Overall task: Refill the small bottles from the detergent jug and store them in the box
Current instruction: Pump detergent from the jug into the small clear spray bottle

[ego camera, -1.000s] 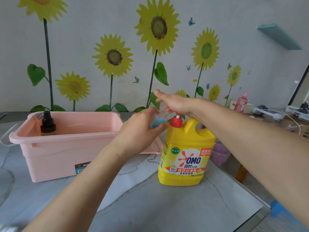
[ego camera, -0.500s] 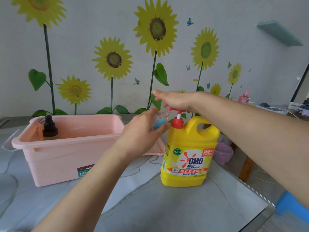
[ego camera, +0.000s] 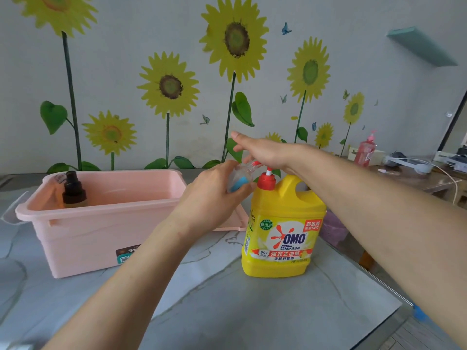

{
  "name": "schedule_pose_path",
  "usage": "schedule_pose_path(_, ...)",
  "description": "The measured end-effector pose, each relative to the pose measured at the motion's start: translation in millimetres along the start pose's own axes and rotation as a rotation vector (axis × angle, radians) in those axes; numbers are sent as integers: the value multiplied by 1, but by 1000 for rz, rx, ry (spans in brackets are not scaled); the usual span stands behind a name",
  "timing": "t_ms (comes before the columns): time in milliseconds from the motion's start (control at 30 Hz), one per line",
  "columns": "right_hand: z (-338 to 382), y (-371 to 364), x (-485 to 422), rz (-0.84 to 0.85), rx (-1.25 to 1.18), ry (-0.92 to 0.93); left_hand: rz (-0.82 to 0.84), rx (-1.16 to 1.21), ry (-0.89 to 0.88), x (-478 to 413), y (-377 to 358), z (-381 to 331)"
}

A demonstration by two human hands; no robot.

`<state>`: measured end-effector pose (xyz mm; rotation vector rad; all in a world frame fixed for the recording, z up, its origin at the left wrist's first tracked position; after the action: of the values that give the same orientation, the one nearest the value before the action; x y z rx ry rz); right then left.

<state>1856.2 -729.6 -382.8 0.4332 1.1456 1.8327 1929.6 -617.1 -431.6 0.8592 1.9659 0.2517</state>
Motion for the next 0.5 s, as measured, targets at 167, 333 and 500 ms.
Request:
schedule_pose_path(167,2,3,0,31,44,-21,-2,10,0,0,-2,0)
schedule_pose_path(333,-1,3,-4,-2,3,-16,-6,-2,-3,-1,0,1)
schedule_pose_path(500,-1,-1,0,43,61,-36,9,-11,-9,1,-3,0)
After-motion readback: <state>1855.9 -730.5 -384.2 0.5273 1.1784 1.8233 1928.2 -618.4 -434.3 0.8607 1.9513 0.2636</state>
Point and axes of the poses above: each hand's wrist, its own x-axis away from the middle knuckle, its own y-axis out of the back of the hand, z = x × y, the point moved 7 cm from there along -x, towards the middle knuckle, and after that the axes turned 11 degrees about -z, right-handed, at the moved point
